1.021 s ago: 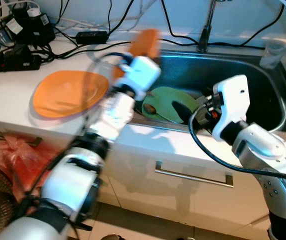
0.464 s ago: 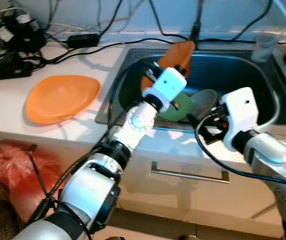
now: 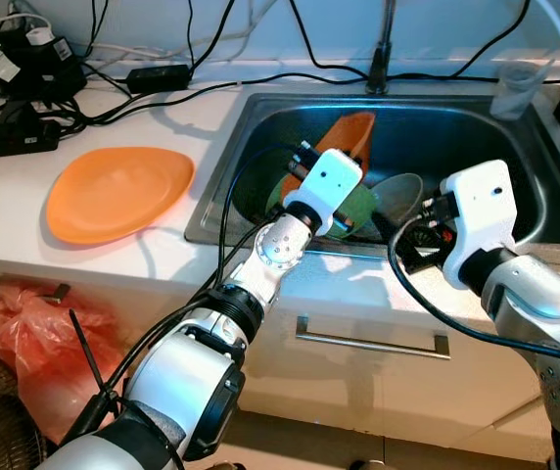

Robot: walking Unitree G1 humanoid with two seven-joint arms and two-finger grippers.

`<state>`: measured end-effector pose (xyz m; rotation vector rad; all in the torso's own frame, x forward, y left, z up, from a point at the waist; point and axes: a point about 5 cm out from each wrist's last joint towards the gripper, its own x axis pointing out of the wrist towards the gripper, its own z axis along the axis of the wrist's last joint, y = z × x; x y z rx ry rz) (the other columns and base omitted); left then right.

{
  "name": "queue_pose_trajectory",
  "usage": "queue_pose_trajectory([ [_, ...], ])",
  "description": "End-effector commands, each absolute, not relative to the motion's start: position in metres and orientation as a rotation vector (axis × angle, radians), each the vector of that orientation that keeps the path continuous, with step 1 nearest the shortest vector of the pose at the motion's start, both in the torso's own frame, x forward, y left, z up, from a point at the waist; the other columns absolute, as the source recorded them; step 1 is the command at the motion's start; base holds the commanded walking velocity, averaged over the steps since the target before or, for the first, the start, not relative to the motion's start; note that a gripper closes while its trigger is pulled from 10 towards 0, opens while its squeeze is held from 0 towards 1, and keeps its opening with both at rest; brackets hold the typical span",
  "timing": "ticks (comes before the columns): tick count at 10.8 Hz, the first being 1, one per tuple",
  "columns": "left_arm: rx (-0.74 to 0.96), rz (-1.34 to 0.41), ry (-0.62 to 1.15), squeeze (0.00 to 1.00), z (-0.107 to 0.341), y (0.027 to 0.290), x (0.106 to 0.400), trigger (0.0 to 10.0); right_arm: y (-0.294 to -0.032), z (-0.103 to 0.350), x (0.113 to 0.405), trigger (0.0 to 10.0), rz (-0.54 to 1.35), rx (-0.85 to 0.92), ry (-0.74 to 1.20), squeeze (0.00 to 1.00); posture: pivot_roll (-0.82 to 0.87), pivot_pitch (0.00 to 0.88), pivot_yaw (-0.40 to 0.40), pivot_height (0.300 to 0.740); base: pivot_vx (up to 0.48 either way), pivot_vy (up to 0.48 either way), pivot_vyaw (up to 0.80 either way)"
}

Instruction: Kitchen organization

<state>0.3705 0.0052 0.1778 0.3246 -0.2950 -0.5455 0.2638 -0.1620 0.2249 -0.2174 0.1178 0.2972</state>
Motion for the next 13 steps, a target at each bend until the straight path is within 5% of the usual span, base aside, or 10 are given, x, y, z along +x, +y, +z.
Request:
queue_pose_trajectory([
  [1,0.314,-0.521,-0.259,0.00,0.175,0.012,0.374,0.0,-0.153,0.226,0.267,10.0,0.320,-0.195,0.109,0.00,-0.27,0.093,0.108,0.740,0.000,0.000,0.00],
  [5,0.259,-0.455,-0.147,0.00,0.158,0.027,0.377,0.1,-0.136,0.226,0.268,10.0,0.377,-0.162,0.105,0.00,-0.28,0.093,0.102,0.740,0.000,0.000,0.00],
  [6,0.240,-0.452,-0.134,0.00,0.159,0.026,0.377,1.2,-0.135,0.227,0.268,10.0,0.377,-0.160,0.102,0.00,-0.29,0.095,0.106,0.740,0.000,0.000,0.00],
  [7,0.222,-0.454,-0.128,0.00,0.160,0.025,0.378,3.5,-0.135,0.228,0.266,10.0,0.376,-0.159,0.102,0.00,-0.29,0.098,0.106,0.740,0.000,0.000,0.00],
  [8,0.216,-0.459,-0.121,0.99,0.160,0.024,0.378,4.9,-0.135,0.227,0.265,10.0,0.379,-0.159,0.105,0.00,-0.30,0.101,0.105,0.740,0.000,0.000,0.00],
  [9,0.213,-0.463,-0.112,1.00,0.160,0.024,0.379,9.2,-0.133,0.228,0.262,10.0,0.398,-0.149,0.110,0.00,-0.30,0.104,0.105,0.740,0.000,0.000,0.00],
  [10,0.209,-0.462,-0.107,1.00,0.161,0.024,0.379,10.0,-0.129,0.226,0.258,10.0,0.440,-0.123,0.135,0.00,-0.30,0.108,0.103,0.740,0.000,0.000,0.00],
  [13,0.204,-0.470,-0.104,1.00,0.160,0.023,0.379,10.0,-0.128,0.218,0.255,10.0,0.464,-0.119,0.184,0.00,-0.30,0.108,0.099,0.740,0.000,0.000,0.00],
])
